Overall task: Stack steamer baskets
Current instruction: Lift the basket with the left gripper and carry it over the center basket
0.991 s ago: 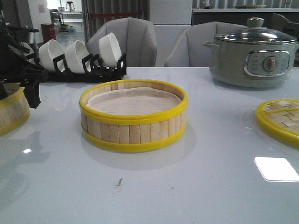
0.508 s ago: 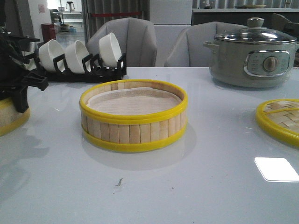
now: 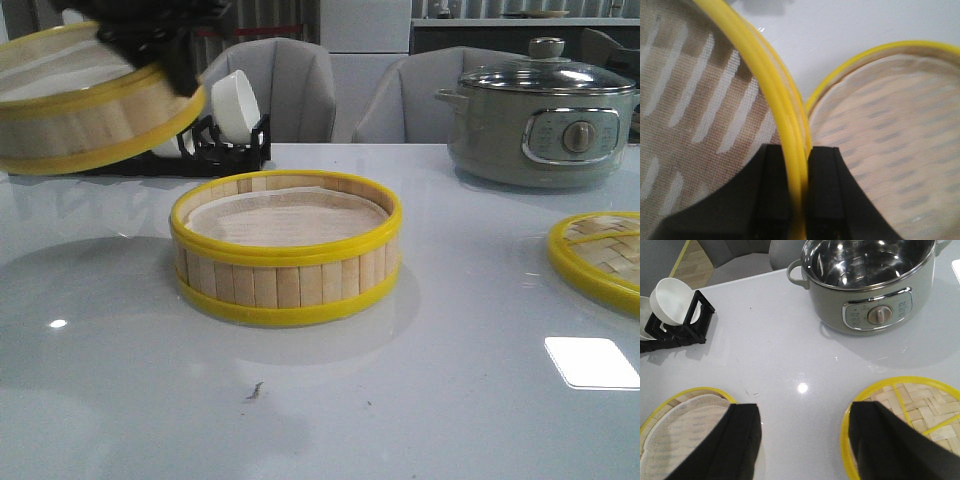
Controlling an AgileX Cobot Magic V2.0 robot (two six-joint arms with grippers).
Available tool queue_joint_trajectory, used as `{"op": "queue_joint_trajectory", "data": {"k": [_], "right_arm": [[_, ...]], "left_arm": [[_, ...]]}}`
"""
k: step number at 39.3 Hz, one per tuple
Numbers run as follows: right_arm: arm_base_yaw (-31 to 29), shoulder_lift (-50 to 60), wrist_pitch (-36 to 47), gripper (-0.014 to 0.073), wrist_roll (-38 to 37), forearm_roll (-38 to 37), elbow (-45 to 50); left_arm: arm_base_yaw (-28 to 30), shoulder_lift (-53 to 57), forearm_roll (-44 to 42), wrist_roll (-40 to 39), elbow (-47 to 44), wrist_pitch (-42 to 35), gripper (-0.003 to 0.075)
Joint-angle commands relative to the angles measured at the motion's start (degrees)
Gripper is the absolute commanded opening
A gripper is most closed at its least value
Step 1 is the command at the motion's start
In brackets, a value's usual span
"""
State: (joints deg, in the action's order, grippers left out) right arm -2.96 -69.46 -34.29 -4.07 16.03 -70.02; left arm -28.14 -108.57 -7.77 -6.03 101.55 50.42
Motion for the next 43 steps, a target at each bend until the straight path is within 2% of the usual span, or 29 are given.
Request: {"op": "queue_joint_trajectory", "data": {"k": [1, 10, 18, 43], "right_arm": [[0.1, 1.2, 4.3, 0.0496, 0.1, 0.5, -2.0], [0.1, 1.2, 4.3, 0.0496, 0.1, 0.5, -2.0], [0.1, 1.2, 4.2, 0.0496, 0.1, 0.5, -2.0], [0.1, 1.2, 4.2, 0.0496, 0.1, 0.5, -2.0]], "left_arm": [[-5.5, 3.6, -0.8, 0.4, 3.1, -1.9, 0.0087], [-14.7, 1.2, -0.8, 0.6, 3.2, -1.7, 0.0087], [-18.4, -1.8, -0.6, 0.6, 3.2, -2.7, 0.0087], [-19.4, -5.9, 0.1, 0.6, 3.2, -4.5, 0.0087]]}}
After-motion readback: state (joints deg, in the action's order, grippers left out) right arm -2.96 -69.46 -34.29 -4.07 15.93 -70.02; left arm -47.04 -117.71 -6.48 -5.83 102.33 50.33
